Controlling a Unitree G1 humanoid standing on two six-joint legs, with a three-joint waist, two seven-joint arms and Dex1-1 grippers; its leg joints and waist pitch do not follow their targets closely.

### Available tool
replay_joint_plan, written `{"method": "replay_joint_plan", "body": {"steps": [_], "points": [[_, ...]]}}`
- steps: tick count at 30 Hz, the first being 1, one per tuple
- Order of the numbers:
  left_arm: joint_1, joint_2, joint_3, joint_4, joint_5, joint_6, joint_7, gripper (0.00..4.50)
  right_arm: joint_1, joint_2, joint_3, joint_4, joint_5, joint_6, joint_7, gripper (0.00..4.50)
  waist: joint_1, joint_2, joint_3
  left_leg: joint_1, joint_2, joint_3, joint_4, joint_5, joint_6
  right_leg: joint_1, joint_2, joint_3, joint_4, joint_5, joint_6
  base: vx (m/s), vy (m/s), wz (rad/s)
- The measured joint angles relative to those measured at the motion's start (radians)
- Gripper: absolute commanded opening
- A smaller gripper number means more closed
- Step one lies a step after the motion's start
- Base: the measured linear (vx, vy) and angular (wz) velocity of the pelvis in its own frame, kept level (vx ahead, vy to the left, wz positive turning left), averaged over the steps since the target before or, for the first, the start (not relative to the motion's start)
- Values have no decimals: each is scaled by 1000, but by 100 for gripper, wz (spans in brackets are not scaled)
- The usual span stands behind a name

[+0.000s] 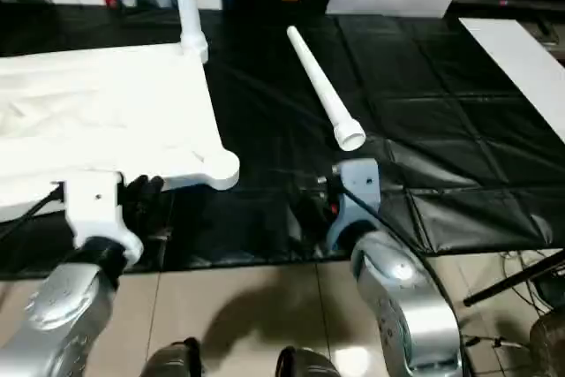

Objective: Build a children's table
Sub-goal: Rotate table base

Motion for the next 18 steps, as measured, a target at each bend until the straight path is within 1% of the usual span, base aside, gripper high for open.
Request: {"method": "replay_joint_plan", "body": {"steps": [2, 3, 5, 6, 7, 9, 11, 12, 13, 15, 16, 17, 18], "points": [[6, 2, 8, 0, 0, 0, -1, 105, 1, 1, 2, -22, 1, 4, -5, 450, 1, -1, 0, 2, -2, 6, 1, -4, 5, 3, -3, 4, -3, -4, 6, 51, 50, -2], [7, 2, 10, 0, 0, 0, -1, 105, 1, 1, 3, -27, 3, 4, -5, 450, 2, -1, 0, 7, -2, 8, 0, -7, 7, 7, -4, 4, -6, -5, 7, 58, 32, -1], [9, 3, 10, 0, 1, 0, 0, 105, 2, 0, 6, -28, 8, 3, -4, 450, 3, 0, 1, 29, -2, 11, -7, -15, 6, 28, -3, 5, -18, -9, 9, 60, 26, -3], [9, 3, 10, 0, 1, -2, 1, 105, 3, -1, 7, -28, 8, 3, -4, 450, 2, -2, 1, 39, -2, 15, -9, -19, 7, 37, -4, 6, -19, -13, 10, 72, 13, -5], [9, 3, 10, 0, 1, -3, 3, 105, 7, -2, 7, -28, 9, 2, -4, 450, 2, -3, 1, 53, -2, 19, -10, -26, 7, 50, -4, 6, -20, -20, 12, 72, 13, -5], [9, -3, 10, 0, 1, -17, 12, 105, 8, -3, 6, -27, 9, -1, -2, 450, 3, -7, 0, 68, -1, 24, -12, -33, 6, 64, -5, 8, -21, -29, 12, 85, 7, -2], [9, 2, 2, 1, 1, -35, 7, 105, 8, -9, 9, -24, 8, -12, 7, 450, 7, -11, -2, 72, -1, 27, -12, -44, 5, 74, -4, 8, -23, -39, 13, 85, 5, 0], [11, 6, -5, 1, 1, -40, 4, 105, 8, -11, 12, -21, 7, -16, 10, 450, 10, -12, -5, 76, -1, 27, -12, -49, 6, 79, -4, 8, -25, -41, 14, 115, 5, 2], [14, 16, -19, 1, 1, -50, -8, 105, 8, -20, 24, -8, 6, -28, 18, 450, 14, -15, -14, 82, -1, 28, -13, -55, 8, 83, -4, 9, -26, -48, 15, 115, 5, 2], [18, 21, -26, 0, 1, -53, -19, 105, 8, -21, 36, -2, 6, -33, 21, 450, 17, -19, -20, 91, -1, 28, -12, -64, 14, 96, -4, 8, -25, -58, 10, 102, 2, 2], [18, 22, -26, 0, 2, -54, -19, 105, 8, -17, 37, 4, 6, -36, 20, 450, 20, -21, -27, 96, -1, 28, -12, -71, 12, 98, -4, 8, -25, -64, 9, 144, -2, 2], [18, 25, -26, 0, 2, -53, -20, 105, 6, -17, 40, 15, 7, -38, 21, 450, 23, -21, -34, 98, -2, 28, -11, -79, 11, 104, -4, 8, -25, -72, 10, 139, 1, 3], [16, 26, -26, 0, 1, -52, -21, 105, 4, -18, 41, 22, 6, -38, 22, 450, 26, -20, -38, 102, -2, 29, -10, -86, 11, 112, -4, 8, -25, -80, 11, 139, 1, 3]]}}
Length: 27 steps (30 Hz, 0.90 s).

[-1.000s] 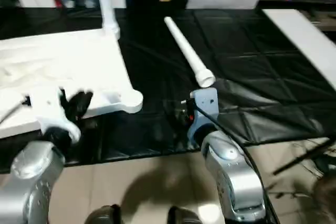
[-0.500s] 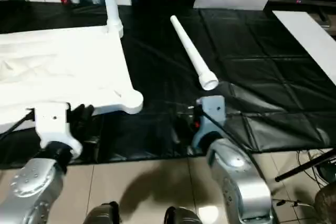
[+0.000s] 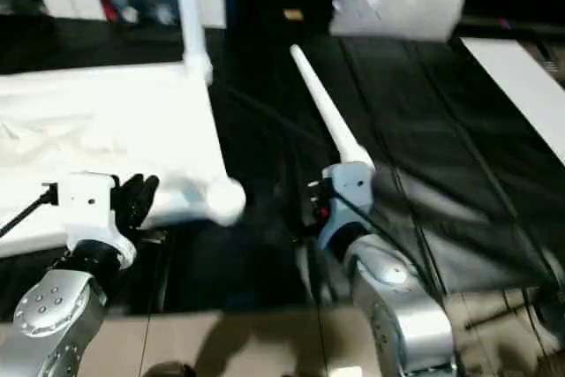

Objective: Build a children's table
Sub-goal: Rotate table base, then pick table leg

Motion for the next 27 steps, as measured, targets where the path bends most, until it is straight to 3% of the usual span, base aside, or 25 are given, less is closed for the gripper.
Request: {"method": "replay_joint_plan", "body": {"steps": [2, 3, 4, 5, 6, 7, 8, 9, 10, 11, 12, 13, 14, 15, 16, 17, 18, 19, 20, 21, 22, 23, 24, 26, 27], "points": [[0, -7, -3, -1, -4, 0, -1, 105, 3, -16, 1, 1, -12, -9, -3, 450, 9, 10, -14, -9, -7, -19, 19, -21, 30, 21, -2, -19, -14, -12, 7, 125, 20, 17], [3, -7, -7, -1, -3, -1, -1, 105, 2, -21, 2, 1, -13, -11, -3, 450, 14, 14, -22, -7, -7, -22, 22, -29, 26, 24, -2, -20, -14, -19, 10, 130, 25, 22], [4, -6, -7, -1, -3, -2, 0, 105, 2, -21, 1, 1, -13, -14, -3, 450, 16, 18, -27, -1, -7, -25, 24, -36, 16, 29, -2, -21, -12, -25, 17, 157, 20, 17], [4, -3, -5, -1, -1, -8, 1, 105, 0, -16, 6, 0, -13, -17, -1, 450, 13, 15, -30, 11, -11, -32, 26, -45, 11, 30, -4, -14, 4, -38, 27, 182, -9, 9], [5, 3, 0, -2, 2, -11, 3, 105, -2, -11, 11, 1, -13, -17, -4, 450, 6, 7, -34, 18, -19, -36, 28, -52, 10, 13, -12, -3, 36, -54, 26, 261, -44, 11], [10, 9, 17, -2, 3, -11, 8, 105, -15, -3, 18, 1, -13, -17, -9, 450, -11, -4, -40, 25, -29, -39, 35, -63, 12, -26, -28, 8, 119, -68, 23, 175, -52, 9], [13, 8, 23, -2, 3, -11, 10, 105, -22, -3, 20, 0, -16, -17, -14, 450, -23, -11, -43, 33, -34, -38, 38, -72, 12, -61, -34, 23, 159, -69, 26, 124, -81, 3], [14, 6, 23, -2, 3, -11, 11, 105, -29, -7, 19, -2, -22, -17, -18, 450, -34, -23, -49, 40, -43, -35, 46, -83, 18, -88, -41, 42, 144, -63, 19, 0, 0, 0], [15, 2, 21, -2, 2, -11, 10, 105, -30, -16, 15, -5, -27, -16, -24, 450, -39, -39, -53, 45, -53, -31, 62, -96, 25, -92, -51, 61, 142, -49, 32, 18, -76, 8], [16, -10, 7, 2, 0, -9, 8, 105, -27, -32, -8, -3, -33, -11, -31, 450, -27, -33, -47, 37, -57, -35, 122, -116, 125, -62, -34, 77, 141, -68, 16, 0, 0, 0], [23, -8, -12, 1, -1, -9, 5, 105, -29, -45, -25, -1, -37, -7, -36, 450, -15, -25, -42, 10, -61, -46, 183, -111, 147, -42, -28, 76, 126, -66, 11, 0, 0, 0], [26, -1, -13, 1, -1, -8, 2, 105, -32, -52, -41, 0, -50, -4, -47, 450, -4, -21, -40, -20, -76, -51, 219, -103, 135, -21, -26, 75, 107, -63, 8, 94, -33, -7], [26, 8, -3, -2, 0, -9, 2, 105, -39, -53, -46, -1, -56, -3, -52, 450, 5, -7, -39, -50, -86, -49, 196, -83, 101, 7, -18, 70, 86, -61, 7, 79, -26, -9], [25, 10, 2, -9, 1, -9, 2, 105, -48, -53, -44, -3, -58, -3, -55, 450, 9, 11, -38, -63, -80, -49, 137, -61, 83, 25, -7, 53, 71, -61, 3, 130, -2, -3], [21, 13, 5, -16, 0, -9, 1, 105, -55, -54, -42, -5, -60, -3, -58, 450, 12, 49, -36, -69, -57, -53, 77, -8, 78, 48, 23, 27, 59, -67, 3, 86, 14, 2], [27, 17, 10, -19, 1, -9, 1, 105, -55, -48, -40, -1, -65, 1, -59, 450, 13, 63, -32, -58, -42, -61, 81, 26, 42, 63, 30, 21, 61, -77, 6, 108, 75, 0], [29, 18, 20, -17, 0, -8, 1, 105, -57, -41, -18, 1, -66, 12, -60, 450, 5, 58, -29, -55, -45, -64, 80, 18, 43, 67, 28, 21, 64, -86, 1, 57, 51, -6], [29, 24, 44, -15, -5, -7, -3, 105, -87, -49, 9, 13, -69, 33, -62, 450, -5, 45, -29, -57, -51, -64, 79, 14, 45, 55, 24, 25, 78, -94, -18, 131, 50, -4], [22, 38, 62, -10, -21, 0, -14, 105, -143, -60, 14, 43, -78, 63, -67, 450, -25, 39, -32, -63, -56, -63, 83, 14, 57, 28, 16, 29, 101, -93, -22, 103, 11, 0], [14, 48, 61, -10, -37, 9, -32, 105, -184, -82, 11, 71, -86, 85, -67, 450, -38, 36, -35, -68, -60, -63, 89, 12, 61, 0, 8, 33, 117, -78, -11, 123, 19, 0], [4, 55, 56, -16, -50, 13, -50, 105, -203, -103, -5, 81, -95, 101, -68, 450, -42, 24, -42, -76, -69, -58, 100, 11, 65, -37, -10, 54, 108, -41, 31, 0, 0, 0], [-1, 63, 53, -21, -65, 30, -72, 105, -222, -121, -10, 110, -98, 123, -67, 450, -43, 23, -47, -87, -70, -58, 113, 8, 66, -52, -17, 60, 115, -31, 56, 0, 0, 0], [-3, 88, 36, -27, -83, 56, -105, 105, -258, -138, -15, 167, -99, 153, -63, 450, -39, 25, -48, -92, -70, -56, 109, 11, 62, -52, -15, 64, 117, -29, 52, 43, -54, 4], [-10, 147, -4, -48, -119, 117, -174, 105, -331, -168, -30, 287, -108, 189, -51, 450, -32, 28, -47, -97, -70, -52, 74, 33, 43, -69, -14, 63, 106, -13, 45, 20, -57, 0], [-12, 177, -8, -57, -136, 151, -203, 105, -372, -175, -29, 356, -113, 193, -45, 450, -31, 29, -45, -96, -67, -52, 66, 39, 38, -69, -12, 60, 101, -8, 41, -66, -58, 3]]}}
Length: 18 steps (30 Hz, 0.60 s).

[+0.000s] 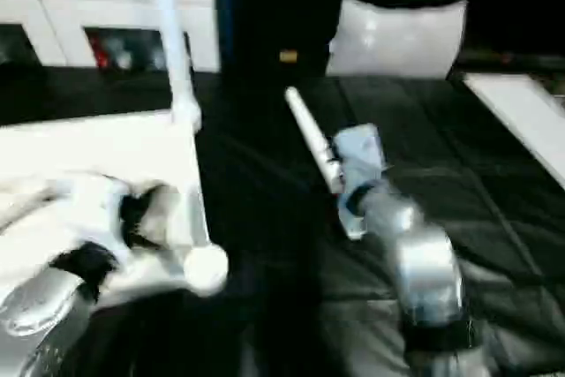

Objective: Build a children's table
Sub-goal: Pick table leg

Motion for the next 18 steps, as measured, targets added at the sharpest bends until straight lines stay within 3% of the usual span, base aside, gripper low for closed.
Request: {"method": "replay_joint_plan", "body": {"steps": [3, 6, 8, 13, 18], "points": [[-35, 69, -1, -28, -59, 84, -78, 105, -141, -30, 2, 191, -18, -11, 29, 450, 5, 10, 9, 2, 14, 7, -5, 8, -11, 5, 3, -10, -5, 2, -19, -76, -42, 5], [-82, 127, -3, -46, -115, 130, -146, 105, -237, -39, 3, 367, -21, -28, 47, 450, 14, 11, 14, 7, 26, 25, -6, 10, -14, 6, 3, -10, -4, 7, -26, -76, -14, 3], [-103, 139, -1, -52, -142, 152, -172, 105, -265, -37, -5, 439, -17, -35, 57, 450, 22, 11, 15, 6, 27, 30, -6, 10, -15, 4, 1, -10, -4, 10, -27, -33, -3, 0], [-177, 170, -1, -53, -212, 212, -226, 105, -364, -36, -6, 677, -18, -88, 97, 450, 22, 10, 16, 4, 30, 42, -6, 12, -15, 0, -3, -7, -6, 17, -27, 0, 0, 0], [-189, 194, 3, -62, -276, 284, -260, 105, -448, -52, -5, 901, -43, -183, 128, 450, 25, 10, 15, 2, 36, 50, -6, 14, -13, -2, -2, -8, -7, 16, -26, 0, 0, 0]]}}
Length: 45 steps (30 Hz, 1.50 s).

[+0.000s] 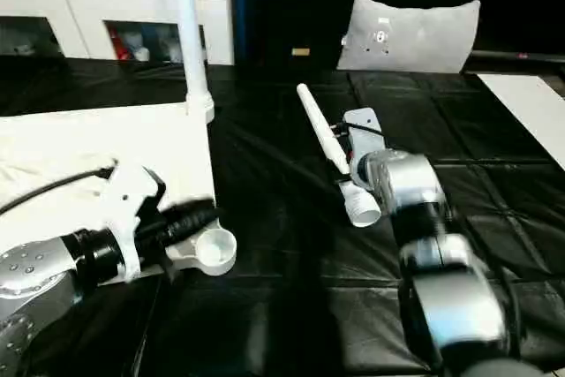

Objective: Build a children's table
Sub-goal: Pick table leg

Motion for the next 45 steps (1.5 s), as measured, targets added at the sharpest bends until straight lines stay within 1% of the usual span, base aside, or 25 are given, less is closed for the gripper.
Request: {"method": "replay_joint_plan", "body": {"steps": [5, 7, 11, 12, 13, 16, 17, 18, 19, 23, 25, 26, 28, 29, 31, 33, 34, 35, 36, 38, 40, 41, 42, 43, 45], "points": [[-16, 34, 2, -9, -36, 40, -25, 105, -26, -8, 18, 127, -26, -54, 43, 450, 4, 0, 0, -4, 5, 7, 0, 5, 7, -3, 1, 0, -1, -3, 0, 0, 0, 0], [-16, 42, 3, -18, -53, 54, -30, 105, -42, -7, 18, 173, -26, -66, 80, 450, 6, 0, 0, -10, 6, 9, 0, 7, 10, -10, 1, 0, 0, -3, 1, 0, 0, 0], [-16, 47, 5, -20, -70, 71, -30, 105, -69, -7, 15, 234, -25, -84, 127, 450, 12, -1, -1, -11, 7, 11, 0, 7, 11, -11, 1, 0, 0, -3, 0, 0, 0, 0], [-16, 48, 6, -20, -74, 72, -30, 113, -72, -6, 9, 242, -25, -86, 128, 432, 14, -1, -1, -11, 8, 12, 0, 7, 11, -11, 1, 0, 0, -3, 0, 0, 0, 0], [-16, 48, 7, -20, -81, 75, -29, 113, -76, -5, -1, 254, -22, -89, 130, 432, 17, -1, -1, -10, 9, 13, 0, 7, 11, -11, 1, 0, 1, -3, 0, 0, 0, 0], [-17, 48, 11, -22, -91, 81, -28, 117, -81, -5, -4, 276, -18, -96, 131, 401, 24, -2, -2, -9, 12, 19, 0, 7, 11, -11, 1, 0, 1, -2, 0, 0, 0, 0], [-17, 49, 12, -23, -94, 85, -27, 117, -82, -4, -4, 282, -18, -101, 133, 401, 25, -2, -2, -9, 13, 21, 0, 7, 11, -11, 1, 0, 1, -2, 0, 0, 0, 0], [-17, 50, 13, -25, -98, 89, -24, 117, -84, -3, -5, 289, -18, -104, 138, 386, 26, -3, -2, -9, 14, 22, 0, 7, 11, -11, 1, 0, 1, -2, 0, 0, 0, 0], [-17, 51, 14, -26, -100, 94, -19, 117, -90, -1, -8, 301, -18, -107, 148, 386, 27, -3, -2, -9, 14, 22, 0, 7, 11, -11, 1, 0, 1, -2, 0, 0, 0, 0], [-17, 60, 25, -27, -108, 98, -17, 117, -95, 0, -15, 318, -19, -114, 157, 357, 26, -5, -3, -9, 15, 23, 0, 7, 11, -11, 1, 0, 1, -1, 0, 0, 0, 0], [-17, 61, 25, -27, -117, 99, -16, 117, -97, 0, -21, 325, -19, -117, 165, 326, 26, -6, -4, -9, 15, 23, 0, 7, 11, -11, 1, 0, 1, -1, 0, 0, 0, 0], [-17, 61, 25, -27, -119, 99, -16, 117, -98, 0, -21, 327, -19, -121, 167, 326, 26, -6, -4, -9, 15, 23, 0, 7, 11, -11, 1, 0, 1, -1, 0, 0, 0, 0], [-17, 61, 25, -27, -120, 102, -12, 117, -100, 0, -22, 333, -19, -126, 173, 303, 26, -6, -4, -9, 15, 23, 0, 7, 11, -11, 1, 1, 1, -1, 0, 0, 0, 0], [-17, 61, 25, -27, -121, 103, -11, 117, -100, 0, -22, 335, -19, -127, 174, 303, 26, -6, -4, -9, 15, 23, 0, 7, 11, -11, 1, 0, 1, -1, 0, 0, 0, 0], [-17, 61, 25, -28, -122, 105, -9, 115, -100, 0, -22, 338, -19, -131, 175, 279, 26, -6, -4, -9, 15, 23, 0, 7, 11, -11, 1, 1, 1, -1, 0, 0, 0, 0], [-17, 62, 25, -30, -126, 107, -8, 133, -101, 0, -22, 342, -19, -135, 178, 270, 26, -6, -4, -9, 15, 23, 0, 7, 11, -11, 1, 1, 1, -1, 0, 0, 0, 0], [-16, 64, 25, -30, -131, 107, -7, 133, -102, 0, -22, 344, -19, -137, 182, 270, 26, -6, -4, -9, 15, 23, 0, 7, 11, -11, 1, 1, 1, -1, 0, 0, 0, 0], [-16, 68, 25, -32, -137, 109, -6, 161, -102, -1, -23, 346, -20, -140, 191, 251, 26, -6, -4, -9, 15, 23, 0, 7, 11, -11, 1, 0, 1, -1, 0, 0, 0, 0], [-16, 70, 25, -35, -139, 109, -5, 161, -102, -1, -24, 348, -21, -145, 196, 251, 26, -6, -4, -9, 15, 23, 0, 7, 11, -11, 1, 1, 1, -1, 0, 0, 0, 0], [-17, 74, 25, -41, -139, 109, -4, 161, -102, -1, -31, 351, -24, -149, 199, 232, 26, -6, -4, -9, 15, 23, 0, 7, 11, -11, 1, 1, 1, -1, 0, 0, 0, 0], [-17, 76, 25, -41, -140, 109, 0, 171, -102, -2, -32, 351, -27, -152, 206, 228, 26, -6, -4, -9, 15, 23, 0, 7, 11, -11, 1, 1, 1, -1, 0, 0, 0, 0], [-17, 76, 25, -41, -140, 109, 2, 192, -102, -2, -32, 351, -26, -153, 208, 214, 26, -6, -4, -9, 15, 23, 0, 7, 11, -12, 1, 1, 1, -1, 0, 0, 0, 0], [-17, 77, 25, -41, -140, 109, 2, 192, -102, -2, -33, 351, -26, -153, 209, 214, 25, -6, -4, -9, 15, 23, 0, 7, 11, -12, 1, 1, 1, -1, 0, 0, 0, 0], [-17, 78, 25, -41, -140, 109, 2, 202, -102, -3, -36, 351, -26, -154, 209, 198, 25, -6, -4, -9, 15, 23, 0, 7, 11, -12, 1, 1, 1, -1, 0, 0, 0, 0], [-17, 83, 25, -41, -140, 109, 3, 220, -102, -4, -42, 352, -25, -155, 209, 193, 25, -6, -4, -9, 15, 23, 0, 7, 11, -12, 1, 1, 1, -1, 0, 0, 0, 0]]}}
